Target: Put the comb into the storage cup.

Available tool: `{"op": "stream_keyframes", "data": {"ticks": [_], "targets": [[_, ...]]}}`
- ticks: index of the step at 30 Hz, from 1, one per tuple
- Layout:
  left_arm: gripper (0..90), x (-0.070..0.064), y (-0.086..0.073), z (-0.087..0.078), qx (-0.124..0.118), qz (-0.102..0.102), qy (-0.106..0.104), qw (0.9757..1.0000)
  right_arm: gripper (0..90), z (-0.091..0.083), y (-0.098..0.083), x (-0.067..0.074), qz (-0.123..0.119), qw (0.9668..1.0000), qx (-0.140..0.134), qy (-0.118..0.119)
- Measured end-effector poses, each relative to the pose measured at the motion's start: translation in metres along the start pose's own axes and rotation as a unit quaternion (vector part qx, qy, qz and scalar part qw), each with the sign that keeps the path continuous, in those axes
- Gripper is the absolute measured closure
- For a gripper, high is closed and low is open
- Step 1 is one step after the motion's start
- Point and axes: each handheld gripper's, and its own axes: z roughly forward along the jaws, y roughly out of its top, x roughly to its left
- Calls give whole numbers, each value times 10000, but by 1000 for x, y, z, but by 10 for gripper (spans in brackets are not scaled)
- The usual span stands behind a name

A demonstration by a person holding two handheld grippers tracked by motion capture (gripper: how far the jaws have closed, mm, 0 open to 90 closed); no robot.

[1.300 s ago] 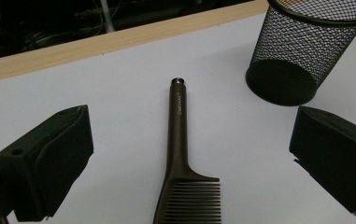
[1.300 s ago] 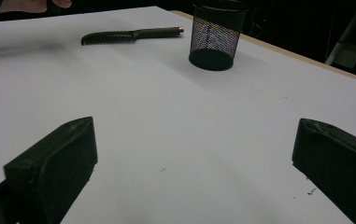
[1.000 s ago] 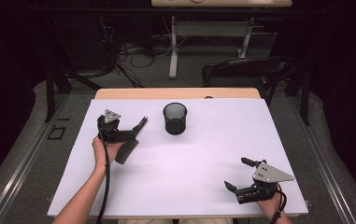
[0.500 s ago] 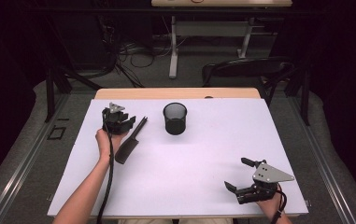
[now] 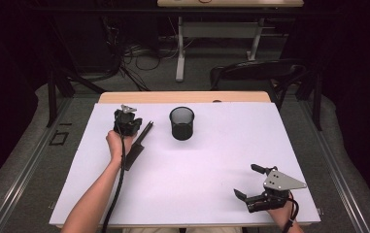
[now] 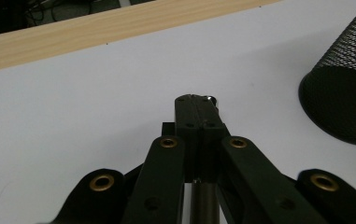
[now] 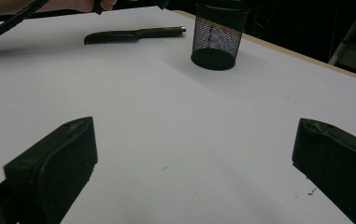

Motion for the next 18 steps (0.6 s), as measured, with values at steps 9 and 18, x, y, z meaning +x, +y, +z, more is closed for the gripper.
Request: {"op": "stream_keyframes", "data": {"ticks": [9,18], "targets": [[900,0,0,17,222,-10,119,9997,0,0,0,0,-6,10000,10,2],[900,-3,-3,27,372,-65,165,9992,0,-1,0,0,-29,10000,-1,0]]}}
